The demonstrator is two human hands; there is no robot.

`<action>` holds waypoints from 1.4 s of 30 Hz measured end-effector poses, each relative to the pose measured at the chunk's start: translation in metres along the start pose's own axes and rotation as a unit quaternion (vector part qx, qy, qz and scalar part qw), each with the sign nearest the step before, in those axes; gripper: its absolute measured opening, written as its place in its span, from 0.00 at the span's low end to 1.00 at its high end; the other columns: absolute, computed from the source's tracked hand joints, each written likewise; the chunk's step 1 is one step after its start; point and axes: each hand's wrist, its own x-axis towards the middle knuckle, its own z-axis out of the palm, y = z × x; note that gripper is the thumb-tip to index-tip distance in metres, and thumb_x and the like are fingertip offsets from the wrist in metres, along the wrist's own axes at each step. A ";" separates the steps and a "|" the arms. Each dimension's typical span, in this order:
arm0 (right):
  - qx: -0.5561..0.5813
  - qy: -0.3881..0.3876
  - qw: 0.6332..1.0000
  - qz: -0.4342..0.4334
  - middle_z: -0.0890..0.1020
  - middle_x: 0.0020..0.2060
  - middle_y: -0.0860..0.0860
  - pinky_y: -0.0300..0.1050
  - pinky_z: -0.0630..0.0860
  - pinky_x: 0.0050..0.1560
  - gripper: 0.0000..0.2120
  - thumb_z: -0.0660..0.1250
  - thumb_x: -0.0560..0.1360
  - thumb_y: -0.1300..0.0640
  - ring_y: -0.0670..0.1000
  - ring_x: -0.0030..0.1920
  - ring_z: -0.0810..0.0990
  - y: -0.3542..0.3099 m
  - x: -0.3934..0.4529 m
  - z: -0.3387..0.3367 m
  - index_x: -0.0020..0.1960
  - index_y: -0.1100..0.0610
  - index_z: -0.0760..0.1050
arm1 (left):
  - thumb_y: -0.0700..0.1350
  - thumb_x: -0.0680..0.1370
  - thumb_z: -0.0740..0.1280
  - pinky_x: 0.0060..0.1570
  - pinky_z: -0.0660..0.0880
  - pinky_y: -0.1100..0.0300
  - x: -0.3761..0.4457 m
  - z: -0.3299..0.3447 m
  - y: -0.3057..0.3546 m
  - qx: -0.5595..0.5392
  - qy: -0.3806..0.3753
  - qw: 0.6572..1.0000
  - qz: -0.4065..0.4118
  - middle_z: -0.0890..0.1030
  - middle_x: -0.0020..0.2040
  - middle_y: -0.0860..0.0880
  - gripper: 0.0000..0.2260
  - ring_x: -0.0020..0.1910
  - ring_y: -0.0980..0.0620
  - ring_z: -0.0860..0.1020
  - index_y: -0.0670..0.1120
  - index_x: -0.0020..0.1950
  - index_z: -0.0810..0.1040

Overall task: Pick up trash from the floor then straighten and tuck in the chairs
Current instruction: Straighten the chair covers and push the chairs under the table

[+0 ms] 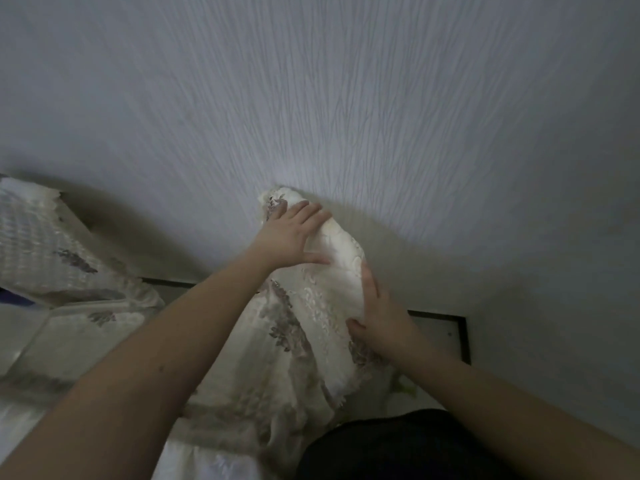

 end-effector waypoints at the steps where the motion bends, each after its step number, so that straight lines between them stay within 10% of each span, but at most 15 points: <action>1: 0.027 0.004 1.000 -0.007 0.60 0.73 0.58 0.53 0.76 0.54 0.52 0.68 0.71 0.46 0.58 0.62 0.72 0.000 -0.001 0.001 0.73 0.43 0.27 | 0.78 0.66 0.53 0.73 0.49 0.39 0.006 -0.002 -0.003 -0.017 0.006 1.000 0.000 0.62 0.75 0.50 0.44 0.75 0.48 0.57 0.53 0.75 0.59; 10: 0.216 0.015 0.976 0.035 0.70 0.64 0.44 0.52 0.75 0.57 0.47 0.69 0.70 0.47 0.51 0.59 0.75 -0.006 -0.001 0.005 0.76 0.40 0.40 | 0.82 0.60 0.52 0.70 0.57 0.44 0.041 0.001 -0.019 0.011 -0.006 0.996 0.085 0.76 0.56 0.47 0.46 0.59 0.45 0.72 0.46 0.60 0.71; 16: 0.223 -0.012 0.972 0.073 0.73 0.60 0.38 0.48 0.76 0.56 0.45 0.71 0.69 0.49 0.45 0.57 0.76 -0.002 0.002 0.010 0.75 0.39 0.45 | 0.81 0.60 0.54 0.49 0.70 0.52 0.040 -0.012 -0.016 0.042 0.005 0.993 0.107 0.77 0.47 0.45 0.44 0.46 0.44 0.75 0.43 0.53 0.71; 29: 0.179 -0.080 0.981 0.001 0.74 0.62 0.48 0.51 0.75 0.58 0.44 0.67 0.67 0.46 0.51 0.58 0.75 -0.032 0.053 0.003 0.76 0.45 0.47 | 0.83 0.58 0.48 0.42 0.73 0.52 -0.006 -0.022 -0.071 0.076 0.007 0.997 -0.015 0.77 0.47 0.46 0.47 0.45 0.45 0.75 0.43 0.53 0.71; 42: 0.149 -0.158 0.970 -0.113 0.69 0.62 0.51 0.32 0.63 0.49 0.42 0.68 0.71 0.58 0.48 0.58 0.70 -0.109 0.105 0.012 0.77 0.54 0.47 | 0.83 0.59 0.49 0.43 0.70 0.53 -0.086 -0.018 -0.148 0.065 -0.006 0.983 -0.174 0.74 0.47 0.47 0.45 0.44 0.46 0.73 0.44 0.52 0.68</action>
